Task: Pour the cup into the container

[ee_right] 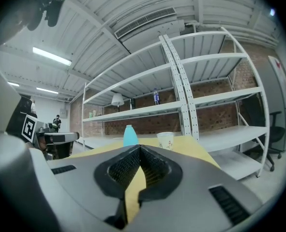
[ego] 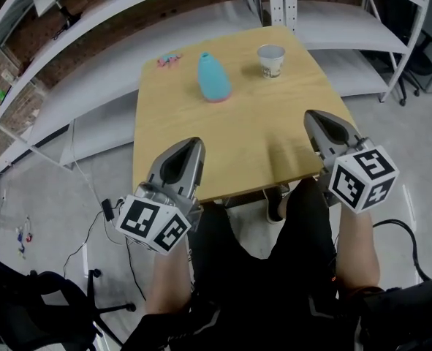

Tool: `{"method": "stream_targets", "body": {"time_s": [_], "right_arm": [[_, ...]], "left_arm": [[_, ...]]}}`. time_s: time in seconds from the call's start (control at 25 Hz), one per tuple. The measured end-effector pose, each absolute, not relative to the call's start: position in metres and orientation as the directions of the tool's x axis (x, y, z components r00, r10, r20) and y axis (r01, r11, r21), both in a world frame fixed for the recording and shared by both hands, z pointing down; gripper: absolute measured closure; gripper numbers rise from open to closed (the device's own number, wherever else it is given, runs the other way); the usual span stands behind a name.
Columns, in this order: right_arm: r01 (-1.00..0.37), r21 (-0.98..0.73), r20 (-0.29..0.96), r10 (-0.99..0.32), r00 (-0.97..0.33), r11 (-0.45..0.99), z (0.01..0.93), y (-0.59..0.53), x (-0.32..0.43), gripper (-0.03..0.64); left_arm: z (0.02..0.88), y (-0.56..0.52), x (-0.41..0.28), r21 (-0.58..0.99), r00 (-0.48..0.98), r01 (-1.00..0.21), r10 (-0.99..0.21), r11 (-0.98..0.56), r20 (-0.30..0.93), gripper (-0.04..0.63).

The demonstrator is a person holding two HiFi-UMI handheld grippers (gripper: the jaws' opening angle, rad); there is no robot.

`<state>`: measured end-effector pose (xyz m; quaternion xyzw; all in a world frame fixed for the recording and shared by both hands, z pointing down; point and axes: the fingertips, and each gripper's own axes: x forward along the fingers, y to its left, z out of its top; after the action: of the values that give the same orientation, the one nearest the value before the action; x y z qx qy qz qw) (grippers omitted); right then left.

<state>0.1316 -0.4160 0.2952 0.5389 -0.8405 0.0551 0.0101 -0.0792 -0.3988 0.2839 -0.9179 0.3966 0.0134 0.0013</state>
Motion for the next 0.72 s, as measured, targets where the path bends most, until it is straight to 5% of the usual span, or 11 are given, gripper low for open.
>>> {"method": "stream_targets", "body": {"time_s": [0.72], "right_arm": [[-0.847,-0.028,0.078,-0.843,-0.532,0.532,0.299,-0.183,0.128,0.617]], "left_arm": [[0.297,-0.155,-0.041,0.012,0.654,-0.756,-0.756,-0.654,-0.026,0.594]]}}
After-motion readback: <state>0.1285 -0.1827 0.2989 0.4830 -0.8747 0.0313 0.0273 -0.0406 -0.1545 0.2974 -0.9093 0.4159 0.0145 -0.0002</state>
